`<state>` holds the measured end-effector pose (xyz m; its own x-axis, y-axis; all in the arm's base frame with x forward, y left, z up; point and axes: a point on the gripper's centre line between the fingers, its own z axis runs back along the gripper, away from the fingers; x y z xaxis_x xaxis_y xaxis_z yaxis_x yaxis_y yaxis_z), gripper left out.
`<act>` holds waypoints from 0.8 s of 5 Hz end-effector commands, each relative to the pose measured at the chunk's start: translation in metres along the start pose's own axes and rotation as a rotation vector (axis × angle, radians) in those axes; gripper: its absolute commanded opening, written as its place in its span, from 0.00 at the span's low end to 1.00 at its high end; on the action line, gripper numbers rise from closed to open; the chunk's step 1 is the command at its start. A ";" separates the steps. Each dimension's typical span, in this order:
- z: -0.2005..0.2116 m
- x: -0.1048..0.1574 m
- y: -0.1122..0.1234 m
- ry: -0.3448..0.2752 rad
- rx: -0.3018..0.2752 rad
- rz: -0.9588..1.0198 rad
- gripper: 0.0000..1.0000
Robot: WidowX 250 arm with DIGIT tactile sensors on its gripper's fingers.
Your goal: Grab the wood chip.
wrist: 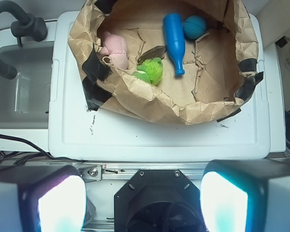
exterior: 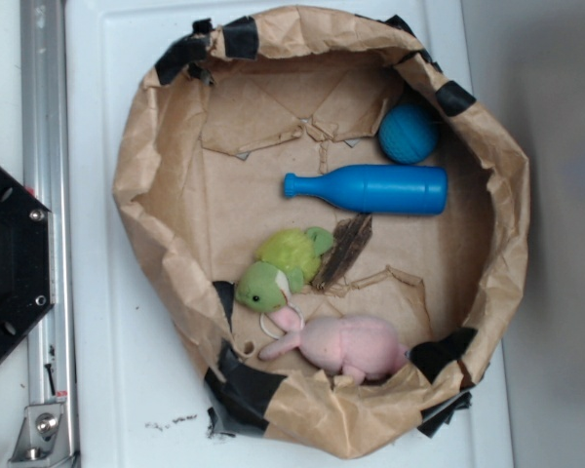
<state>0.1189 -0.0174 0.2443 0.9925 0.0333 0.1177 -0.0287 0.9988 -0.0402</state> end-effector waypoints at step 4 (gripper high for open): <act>-0.062 0.099 0.046 -0.120 -0.254 0.524 1.00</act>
<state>0.2209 0.0212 0.1795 0.8496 0.5199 0.0889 -0.4636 0.8165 -0.3442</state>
